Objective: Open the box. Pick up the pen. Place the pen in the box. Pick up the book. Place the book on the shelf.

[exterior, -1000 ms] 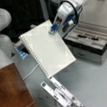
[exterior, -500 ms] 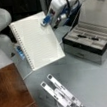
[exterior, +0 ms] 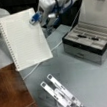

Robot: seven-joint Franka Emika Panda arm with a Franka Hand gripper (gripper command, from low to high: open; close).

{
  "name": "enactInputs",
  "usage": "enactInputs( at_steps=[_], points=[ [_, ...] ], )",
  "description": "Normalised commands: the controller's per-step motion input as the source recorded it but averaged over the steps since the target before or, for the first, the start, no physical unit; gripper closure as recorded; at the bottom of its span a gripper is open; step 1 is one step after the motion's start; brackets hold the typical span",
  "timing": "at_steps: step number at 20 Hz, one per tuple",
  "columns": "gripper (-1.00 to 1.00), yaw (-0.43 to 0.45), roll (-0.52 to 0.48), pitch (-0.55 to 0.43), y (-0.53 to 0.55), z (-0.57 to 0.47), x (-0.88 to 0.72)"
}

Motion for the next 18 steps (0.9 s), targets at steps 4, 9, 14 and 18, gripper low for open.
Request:
enactInputs(
  at_steps=[4,9,14,18],
  points=[
    [1.00,0.168,0.071,0.004,-0.50,0.17,-0.19],
    [1.00,0.236,0.009,-0.043,-0.40,0.01,-0.29],
    [1.00,0.276,-0.038,-0.075,-0.33,-0.07,-0.40],
    [1.00,0.308,-0.063,-0.120,-0.32,-0.10,-0.43]
  ],
)
